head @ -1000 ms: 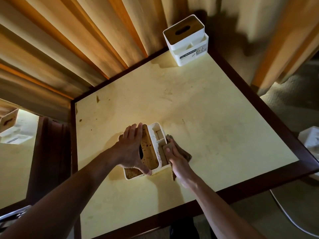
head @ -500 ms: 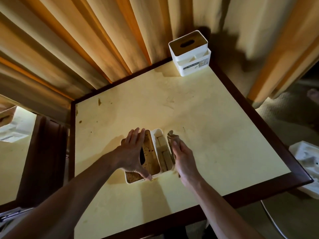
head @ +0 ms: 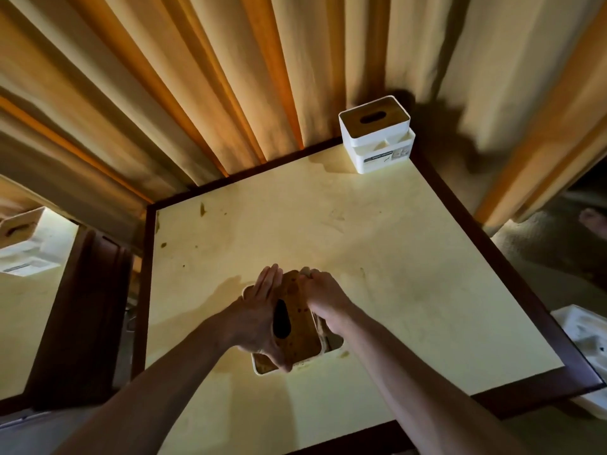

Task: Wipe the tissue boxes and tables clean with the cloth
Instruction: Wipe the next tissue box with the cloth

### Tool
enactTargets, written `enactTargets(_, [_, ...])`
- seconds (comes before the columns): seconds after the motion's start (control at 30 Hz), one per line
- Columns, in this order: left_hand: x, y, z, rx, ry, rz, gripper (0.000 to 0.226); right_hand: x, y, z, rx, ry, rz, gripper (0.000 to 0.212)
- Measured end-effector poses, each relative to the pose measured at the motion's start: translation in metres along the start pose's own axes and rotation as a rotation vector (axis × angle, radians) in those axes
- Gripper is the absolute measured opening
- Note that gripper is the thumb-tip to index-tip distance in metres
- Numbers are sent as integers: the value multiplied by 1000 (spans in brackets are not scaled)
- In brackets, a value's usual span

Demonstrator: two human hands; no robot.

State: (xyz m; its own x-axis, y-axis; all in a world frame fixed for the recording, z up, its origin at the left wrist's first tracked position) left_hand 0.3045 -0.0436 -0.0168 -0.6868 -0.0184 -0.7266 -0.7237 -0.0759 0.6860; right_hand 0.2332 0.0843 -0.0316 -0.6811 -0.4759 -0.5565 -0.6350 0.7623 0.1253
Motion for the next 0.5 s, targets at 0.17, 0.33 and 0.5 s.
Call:
enactTargets(0.17, [-1,1,1,-27,2,-4,170,9,4,-11,67,-166,-159,20])
enactTargets(0.33, [-5,6,6,1,2,-23,167,13,10,-20,196,-230,-279,23])
enactTargets(0.5, [-5,8,8,13,6,-27,166,22,5,-10,281,-213,-224,25])
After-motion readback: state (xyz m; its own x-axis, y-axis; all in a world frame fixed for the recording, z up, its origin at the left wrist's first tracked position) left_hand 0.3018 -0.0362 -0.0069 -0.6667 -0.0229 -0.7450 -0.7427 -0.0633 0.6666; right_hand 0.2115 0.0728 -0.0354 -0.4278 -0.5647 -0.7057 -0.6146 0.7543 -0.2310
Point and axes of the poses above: each hand's wrist, its own x-axis towards the middle knuckle, its own y-axis out of the back of the hand, z = x × y, the point moved 3 cm from there along x, towards the middle knuckle
